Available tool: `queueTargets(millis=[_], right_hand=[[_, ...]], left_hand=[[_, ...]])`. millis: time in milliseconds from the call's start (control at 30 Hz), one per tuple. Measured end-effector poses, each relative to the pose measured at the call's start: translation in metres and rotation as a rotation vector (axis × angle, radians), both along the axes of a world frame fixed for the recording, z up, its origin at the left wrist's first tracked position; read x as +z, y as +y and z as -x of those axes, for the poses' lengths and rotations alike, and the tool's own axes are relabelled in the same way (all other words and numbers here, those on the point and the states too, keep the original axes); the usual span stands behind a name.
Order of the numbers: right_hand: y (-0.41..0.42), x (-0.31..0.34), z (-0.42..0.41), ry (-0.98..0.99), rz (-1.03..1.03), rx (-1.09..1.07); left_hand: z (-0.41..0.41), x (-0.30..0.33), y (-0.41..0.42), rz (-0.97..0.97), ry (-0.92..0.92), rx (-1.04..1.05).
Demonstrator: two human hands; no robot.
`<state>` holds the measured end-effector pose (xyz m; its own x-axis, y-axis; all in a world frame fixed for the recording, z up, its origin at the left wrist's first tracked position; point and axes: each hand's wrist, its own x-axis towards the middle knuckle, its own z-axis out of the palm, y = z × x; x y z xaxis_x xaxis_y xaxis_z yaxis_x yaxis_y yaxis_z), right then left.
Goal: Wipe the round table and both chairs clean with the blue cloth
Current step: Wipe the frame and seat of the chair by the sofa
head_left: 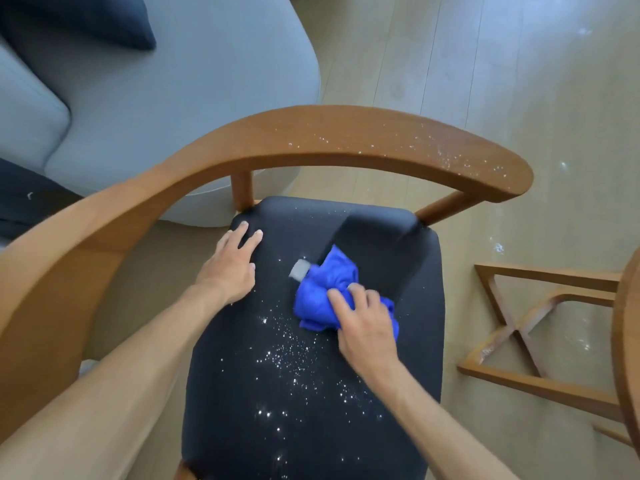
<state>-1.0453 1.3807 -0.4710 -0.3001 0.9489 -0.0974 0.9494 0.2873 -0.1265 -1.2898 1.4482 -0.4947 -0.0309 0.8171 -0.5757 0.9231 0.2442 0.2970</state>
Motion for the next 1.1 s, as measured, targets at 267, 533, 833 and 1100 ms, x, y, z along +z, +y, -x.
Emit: queueTargets(millis=[267, 533, 833, 1100], right_hand=[[-0.118, 0.006, -0.015, 0.064, 0.259, 0.395], [-0.117, -0.013, -0.020, 0.053, 0.212, 0.493], [0.049, 0.005, -0.015, 0.149, -0.074, 0.269], [0.157, -0.033, 0.036, -0.009, 0.038, -0.241]], left_hand=[[0.003, 0.004, 0.000, 0.032, -0.012, -0.004], [0.001, 0.001, -0.005, -0.010, 0.017, -0.002], [0.006, -0.003, -0.002, -0.026, -0.008, 0.021], [0.015, -0.012, -0.005, -0.118, -0.023, -0.016]])
